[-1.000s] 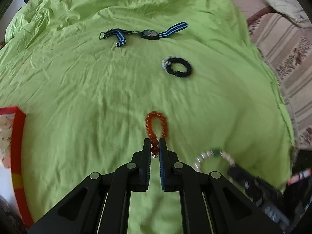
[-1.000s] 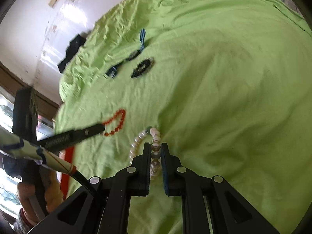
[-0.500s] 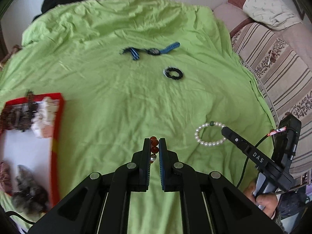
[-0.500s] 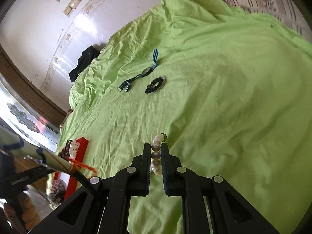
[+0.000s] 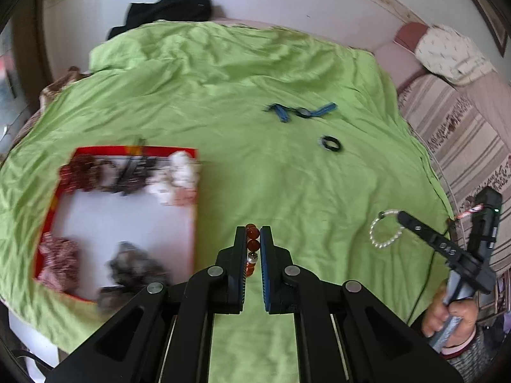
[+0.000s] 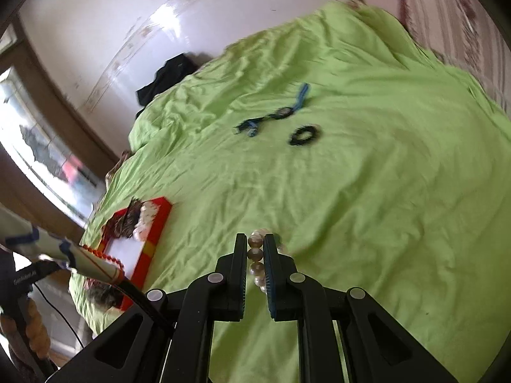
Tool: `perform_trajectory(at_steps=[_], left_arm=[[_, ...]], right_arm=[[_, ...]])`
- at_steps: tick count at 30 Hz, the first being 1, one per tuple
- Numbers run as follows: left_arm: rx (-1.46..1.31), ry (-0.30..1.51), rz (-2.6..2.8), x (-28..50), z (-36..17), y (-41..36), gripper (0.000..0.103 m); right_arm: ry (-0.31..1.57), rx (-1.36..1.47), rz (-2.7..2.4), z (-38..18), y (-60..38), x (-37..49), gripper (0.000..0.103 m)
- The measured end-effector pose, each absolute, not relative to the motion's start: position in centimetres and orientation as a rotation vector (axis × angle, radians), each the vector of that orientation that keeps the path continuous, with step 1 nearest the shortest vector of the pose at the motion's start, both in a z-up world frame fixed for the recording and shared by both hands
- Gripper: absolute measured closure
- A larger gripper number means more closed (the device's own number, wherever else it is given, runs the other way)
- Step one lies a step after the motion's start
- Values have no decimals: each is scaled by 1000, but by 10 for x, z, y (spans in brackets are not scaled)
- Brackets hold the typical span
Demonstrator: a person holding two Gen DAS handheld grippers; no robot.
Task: Organize jewelry
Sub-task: 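Carry both bracelets into the tray and open both tools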
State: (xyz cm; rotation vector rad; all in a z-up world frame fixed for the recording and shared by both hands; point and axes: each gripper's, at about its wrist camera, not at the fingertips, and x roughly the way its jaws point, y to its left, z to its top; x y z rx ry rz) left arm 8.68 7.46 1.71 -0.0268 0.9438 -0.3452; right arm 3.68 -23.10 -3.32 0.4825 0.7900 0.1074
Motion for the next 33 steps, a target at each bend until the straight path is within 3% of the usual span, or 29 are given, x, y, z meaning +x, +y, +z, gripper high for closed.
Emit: perform_trajectory(at_steps=[16,33], left_arm=[[-126,970,-148,121,16,230,96],[-217,1080,-62,212,-63,298,96]], right_arm=[[820,232,286,17,-90,72,92],[937,29,456,-2,71,144,92]])
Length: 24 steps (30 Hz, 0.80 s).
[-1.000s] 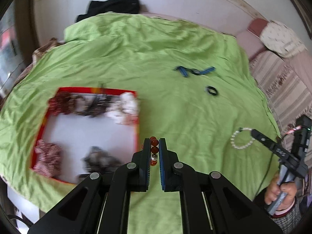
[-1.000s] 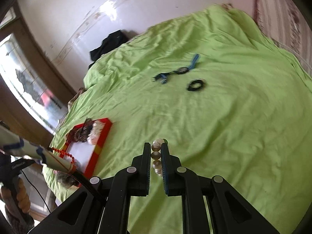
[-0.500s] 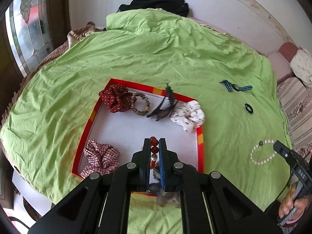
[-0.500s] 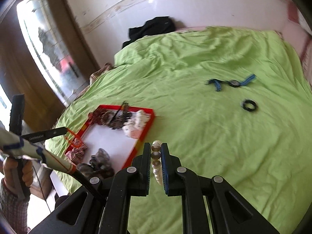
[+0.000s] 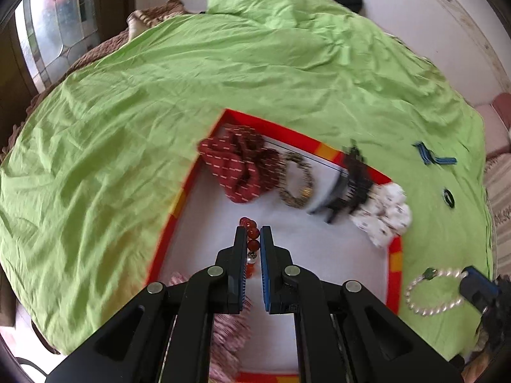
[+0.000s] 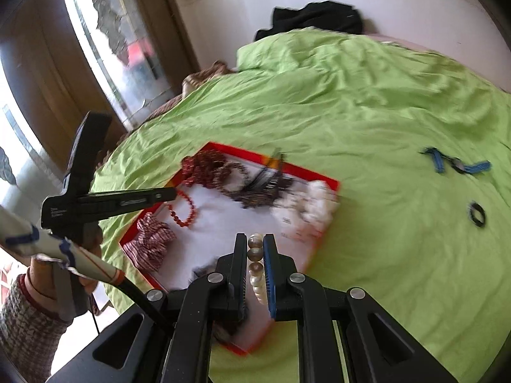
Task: Organize jewelry
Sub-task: 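Carry both bracelets into the tray and open both tools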
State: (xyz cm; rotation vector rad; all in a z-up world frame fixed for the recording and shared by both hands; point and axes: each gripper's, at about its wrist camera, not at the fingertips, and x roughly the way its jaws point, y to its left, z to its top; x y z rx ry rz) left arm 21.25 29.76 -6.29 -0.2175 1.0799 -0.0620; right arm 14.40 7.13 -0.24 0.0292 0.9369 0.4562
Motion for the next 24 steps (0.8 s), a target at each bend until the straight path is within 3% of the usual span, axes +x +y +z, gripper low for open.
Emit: perform_trajectory(at_steps=[9,20,21,23,24], left_arm=[[-332,1105,-55,227,-89,339,96],[-392,1066,-73,219,-85,354,95],[-390,1057,-72,218,-82,352,91],[-380,1042,-69,215,-77,348,78],[-368,1032,-65,213,-74,346,74]], right_arm=[[1022,107,597,-33,158,188,92],[1080,22,521,-76,162,200,91],[1086,21,518,-77,160,200,89],[1098,25,519,-79,159,201,74],[1093,27,517,-77,157,199,62]])
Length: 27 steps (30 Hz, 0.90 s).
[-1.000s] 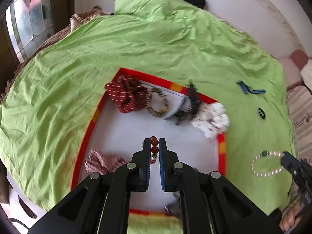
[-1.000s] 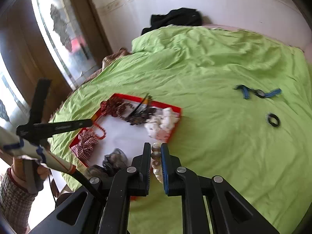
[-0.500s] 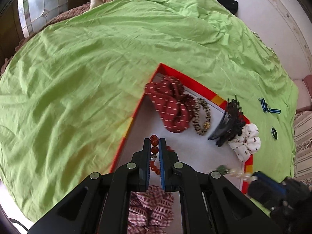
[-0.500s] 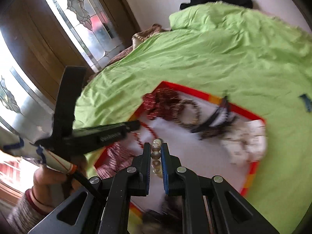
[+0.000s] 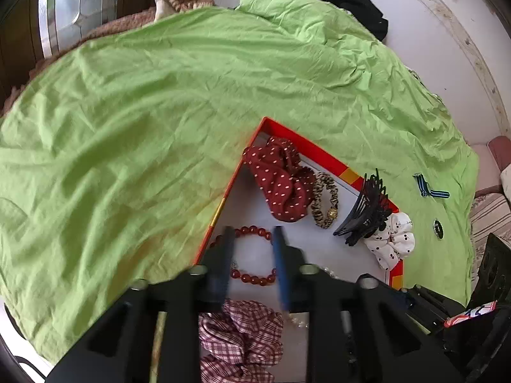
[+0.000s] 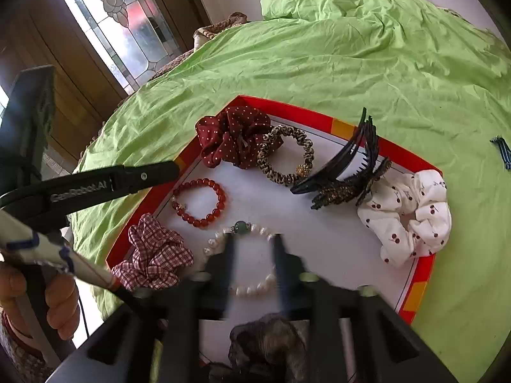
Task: Organize jewelry
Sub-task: 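Carry both bracelets into the tray and open both tools, then move both tools back toward the hair tie and watch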
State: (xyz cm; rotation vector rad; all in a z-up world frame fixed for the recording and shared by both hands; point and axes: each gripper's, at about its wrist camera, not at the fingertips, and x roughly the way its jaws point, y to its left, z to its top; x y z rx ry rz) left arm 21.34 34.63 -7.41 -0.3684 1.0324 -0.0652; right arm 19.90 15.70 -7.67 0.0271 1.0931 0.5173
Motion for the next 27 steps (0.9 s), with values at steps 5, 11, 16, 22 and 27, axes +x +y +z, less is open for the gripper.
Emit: perform_trajectory(at_steps=[5,11,16,22,27], left_arm=[[-322,996,-65,197,-53,332,72],[-295,927,-44,154,-25,322,63],[-279,909,-12,126,-22,312,62],[-250,895,22,98,-16,301,62],[-219,889,38,82,-12,288,62]], right_arm=[[1055,-6,519,-57,143,179,53],[1022,-121,527,-47,123,125,58],[1020,-155,544,-63,130,109,69],[1071,-286,394,-84,129,116,77],[1055,-200,408,-64,106,110,77]])
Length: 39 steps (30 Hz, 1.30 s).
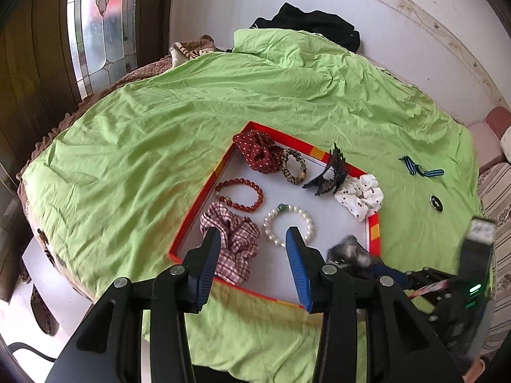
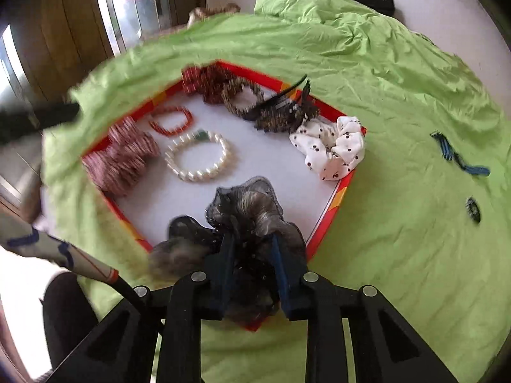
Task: Organize jewelry
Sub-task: 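Move both tools back toward the hair tie and watch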
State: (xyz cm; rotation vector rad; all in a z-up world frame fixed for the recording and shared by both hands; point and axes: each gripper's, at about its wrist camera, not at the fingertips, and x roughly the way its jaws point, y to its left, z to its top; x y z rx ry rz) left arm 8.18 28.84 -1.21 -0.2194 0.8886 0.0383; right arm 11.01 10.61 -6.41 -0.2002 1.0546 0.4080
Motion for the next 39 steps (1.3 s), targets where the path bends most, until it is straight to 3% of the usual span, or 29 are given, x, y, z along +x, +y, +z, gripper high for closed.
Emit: perform_trajectory(at_steps=[5,7,12,27,39], left_arm=[[-179,863,69,64,-4,270,60],[-144,834,101,53,1,259,54],[-68,783,140,30,9,230,49],[78,757,112,-2,19,155,43],[140,755,76,-9,21,127,40]], right_arm=[[984,-34,413,-33,69,87,58],[966,7,394,-28,54,76,57],[934,81,309,-25,10,54,55],[854,137,194,-15,-52,13,40],[819,132,168,-12,-64,0,37]])
